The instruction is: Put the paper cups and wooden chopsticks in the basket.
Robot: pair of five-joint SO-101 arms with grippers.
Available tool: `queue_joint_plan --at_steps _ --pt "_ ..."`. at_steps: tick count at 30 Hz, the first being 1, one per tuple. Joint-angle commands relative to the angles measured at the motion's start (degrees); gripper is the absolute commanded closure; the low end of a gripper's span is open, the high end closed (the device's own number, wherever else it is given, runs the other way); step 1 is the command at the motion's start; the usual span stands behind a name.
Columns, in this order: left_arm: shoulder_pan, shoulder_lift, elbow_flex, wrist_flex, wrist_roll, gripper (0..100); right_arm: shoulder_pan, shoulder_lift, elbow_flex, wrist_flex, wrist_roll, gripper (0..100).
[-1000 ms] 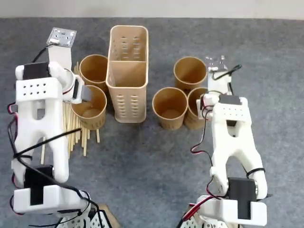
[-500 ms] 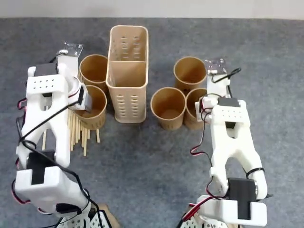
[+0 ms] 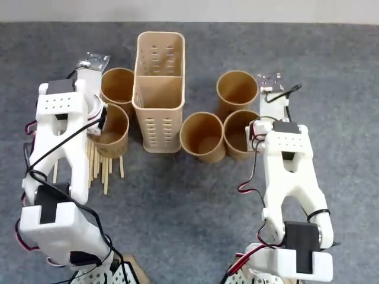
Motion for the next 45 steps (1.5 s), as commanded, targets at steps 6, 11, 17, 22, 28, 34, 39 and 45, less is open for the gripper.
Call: queue_joint_plan --at_steps 6,11,17,22,28,34,39,45 --pt "0.40 -0.75 -10.86 7.12 -0.53 100 0.04 -1.01 -12.35 13.14 0.00 99.5" --pt "-1.27 -0.92 -19.21 13.98 -0.53 100 1.98 -1.01 -26.68 25.19 0.00 99.5" --pt "-2.42 -0.84 -34.59 22.51 -0.53 100 3.38 -0.84 -43.65 35.21 0.00 99.5" --pt "-2.07 -0.92 -52.62 24.26 -0.44 100 3.12 -1.01 -52.35 38.20 0.00 99.5" --pt "4.70 -0.13 -72.22 23.82 -0.09 100 1.98 -0.84 -61.23 38.20 -0.35 99.5" --pt "19.12 1.80 -69.23 17.76 1.85 100 -3.56 -0.57 -63.25 38.20 -0.35 99.5" --pt "19.82 8.84 -63.78 11.78 4.40 100 -6.20 -0.92 -63.25 37.49 -0.44 99.5" --pt "18.42 16.04 -63.96 10.90 5.89 100 -8.31 -0.92 -63.25 34.86 -0.44 99.5"
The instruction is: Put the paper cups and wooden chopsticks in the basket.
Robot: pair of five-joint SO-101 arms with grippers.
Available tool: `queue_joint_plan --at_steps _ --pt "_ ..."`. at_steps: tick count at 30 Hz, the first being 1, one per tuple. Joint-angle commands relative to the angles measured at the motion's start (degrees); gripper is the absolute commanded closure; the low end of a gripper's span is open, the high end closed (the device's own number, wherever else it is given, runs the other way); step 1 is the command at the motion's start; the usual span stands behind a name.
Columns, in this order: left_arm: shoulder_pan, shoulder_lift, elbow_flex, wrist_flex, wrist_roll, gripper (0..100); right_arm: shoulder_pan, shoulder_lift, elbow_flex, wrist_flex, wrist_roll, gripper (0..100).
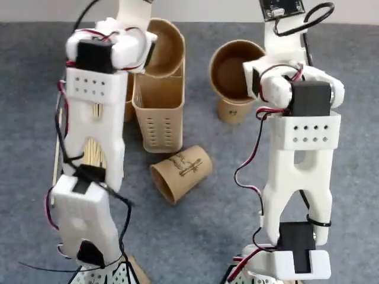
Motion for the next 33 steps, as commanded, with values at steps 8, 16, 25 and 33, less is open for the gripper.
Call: queue_joint_plan --at_steps 8,16,25,33 --pt "-1.27 2.24 -0.22 -1.23 3.69 83 -4.35 -1.01 -2.42 -5.05 -0.53 99.5" --pt "-4.97 1.98 -0.66 -1.85 3.69 74 -6.29 -1.10 -2.42 -11.74 -0.97 99.4" --pt "-15.60 0.22 -13.05 -2.55 8.00 75 -13.49 -0.40 -1.98 -20.44 -8.97 99.1" --pt "-24.40 0.48 -12.88 -2.55 9.58 75 -17.63 6.11 -2.24 -21.05 -8.88 99.1"
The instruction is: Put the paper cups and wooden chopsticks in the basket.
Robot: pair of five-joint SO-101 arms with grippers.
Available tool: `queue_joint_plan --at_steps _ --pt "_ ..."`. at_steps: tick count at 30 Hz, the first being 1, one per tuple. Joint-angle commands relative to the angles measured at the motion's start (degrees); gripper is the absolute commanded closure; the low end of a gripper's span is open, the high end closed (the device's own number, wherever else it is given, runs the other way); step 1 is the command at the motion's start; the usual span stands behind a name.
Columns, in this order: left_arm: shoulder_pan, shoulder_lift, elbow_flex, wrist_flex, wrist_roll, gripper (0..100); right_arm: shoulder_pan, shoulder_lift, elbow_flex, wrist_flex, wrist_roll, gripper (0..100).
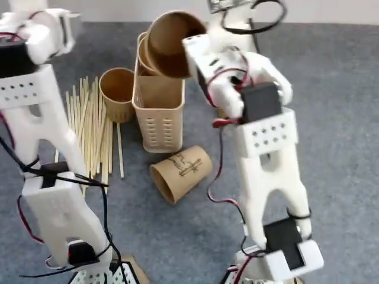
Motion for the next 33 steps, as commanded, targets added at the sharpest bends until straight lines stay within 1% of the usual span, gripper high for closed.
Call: queue_joint_plan --at_steps 1,4,9,14,22,26,30,33 --pt "-2.33 -2.42 -0.22 -1.05 0.70 75 -1.27 4.53 -2.24 -1.10 -0.53 99.1" --pt "-2.51 -2.42 -0.22 -1.05 0.62 75 -1.01 10.86 -2.77 -1.36 -0.53 99.1" --pt "-3.65 -2.33 -0.22 -1.05 0.62 75 -0.92 16.40 -10.07 -1.36 -0.26 98.1" --pt "-3.74 -2.33 -0.13 -0.97 0.62 75 -1.27 16.84 -17.89 0.92 -0.26 84.2" --pt "-3.65 -2.33 -0.13 -0.97 0.62 75 -1.36 16.92 -21.41 -1.98 -0.26 84.4" --pt "-3.65 -2.33 -0.13 -0.97 0.62 75 -1.27 17.19 -20.62 -4.97 -0.26 84.4" --pt "-3.65 -2.33 -0.13 -0.97 0.62 75 -1.19 19.91 -17.63 -4.88 -0.53 84.4" --pt "-3.74 -2.33 0.92 -1.05 0.53 75 -1.27 20.70 -18.95 -4.88 -0.62 87.8"
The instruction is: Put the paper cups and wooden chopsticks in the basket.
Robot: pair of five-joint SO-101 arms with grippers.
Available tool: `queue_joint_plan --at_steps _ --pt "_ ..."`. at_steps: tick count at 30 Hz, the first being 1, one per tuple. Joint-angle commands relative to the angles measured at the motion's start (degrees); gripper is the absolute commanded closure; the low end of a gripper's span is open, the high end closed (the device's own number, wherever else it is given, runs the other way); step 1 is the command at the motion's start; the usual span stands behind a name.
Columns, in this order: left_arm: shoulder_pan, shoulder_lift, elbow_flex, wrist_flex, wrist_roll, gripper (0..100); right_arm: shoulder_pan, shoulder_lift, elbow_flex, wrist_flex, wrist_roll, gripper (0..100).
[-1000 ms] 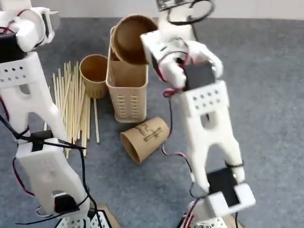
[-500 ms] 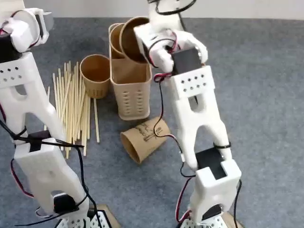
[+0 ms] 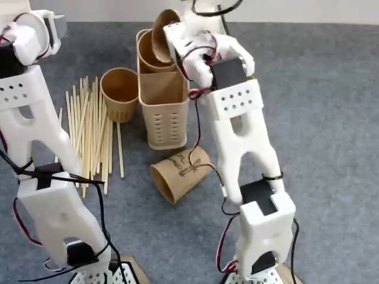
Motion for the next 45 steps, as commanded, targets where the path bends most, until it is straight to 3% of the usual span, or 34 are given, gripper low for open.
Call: queue_joint_plan --at_steps 1,4,16,26,30,37,45 --pt "-0.48 -2.33 1.27 -1.14 0.44 75 -0.48 -0.75 -1.80 -0.75 -0.62 89.9" --pt "-0.48 -2.33 3.03 -1.49 0.44 75 -0.48 -0.66 -2.24 -0.66 -0.62 94.8" --pt "-0.57 -2.33 3.65 -1.41 0.44 75 0.48 -1.01 -2.42 4.44 -0.53 95.5" --pt "-0.13 -2.24 4.09 -0.97 0.44 75 3.56 -2.59 -11.74 10.68 -0.62 96.1" --pt "2.59 0.04 11.82 0.35 -5.89 75 3.56 -2.51 -12.35 13.05 -0.62 96.1" --pt "0.84 3.65 14.46 0.70 -5.98 75 3.65 -2.59 -12.97 15.69 -0.53 96.1" --pt "9.80 4.18 14.90 5.98 -6.42 75 5.58 -2.59 -12.97 25.54 -0.18 96.1"
